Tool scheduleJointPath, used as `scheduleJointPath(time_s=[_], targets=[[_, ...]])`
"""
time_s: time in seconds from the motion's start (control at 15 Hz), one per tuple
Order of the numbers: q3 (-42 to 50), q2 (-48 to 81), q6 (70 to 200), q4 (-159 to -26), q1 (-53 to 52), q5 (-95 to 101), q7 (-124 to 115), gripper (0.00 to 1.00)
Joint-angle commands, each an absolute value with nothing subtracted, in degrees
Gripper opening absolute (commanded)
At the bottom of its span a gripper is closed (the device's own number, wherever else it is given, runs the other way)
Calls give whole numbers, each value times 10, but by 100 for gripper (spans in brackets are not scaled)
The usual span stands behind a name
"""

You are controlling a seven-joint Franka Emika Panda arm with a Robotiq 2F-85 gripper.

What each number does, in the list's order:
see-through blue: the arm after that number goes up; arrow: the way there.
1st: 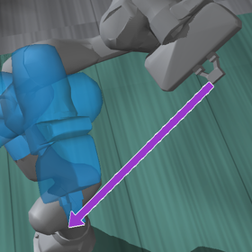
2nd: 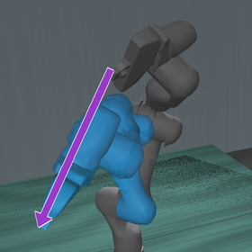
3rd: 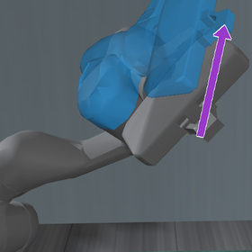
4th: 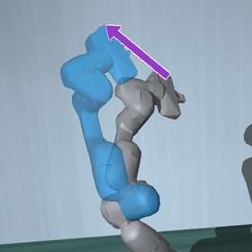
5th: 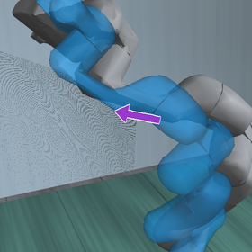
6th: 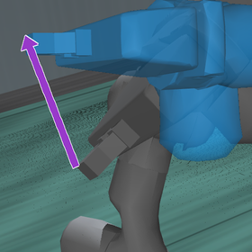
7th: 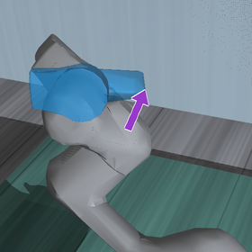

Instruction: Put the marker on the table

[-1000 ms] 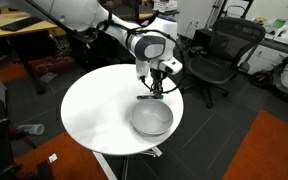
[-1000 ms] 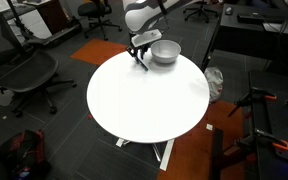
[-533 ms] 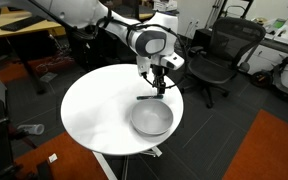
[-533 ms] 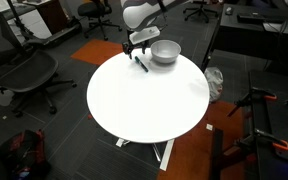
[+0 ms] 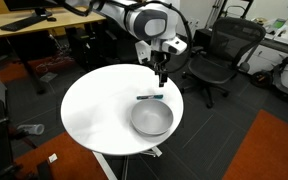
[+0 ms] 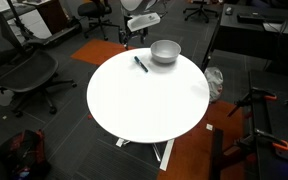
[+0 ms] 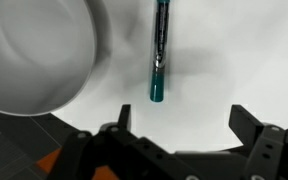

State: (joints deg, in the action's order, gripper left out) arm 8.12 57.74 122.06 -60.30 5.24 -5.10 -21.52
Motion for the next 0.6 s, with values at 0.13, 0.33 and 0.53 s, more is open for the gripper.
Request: scheduleJointPath(time_s=[0.13, 0.33, 0.53], targets=[[80, 451, 1195, -747, 45, -36, -181, 100], [80, 412, 1198, -796, 43, -33, -170, 100], [77, 441, 1200, -761, 49, -42, -174, 100]])
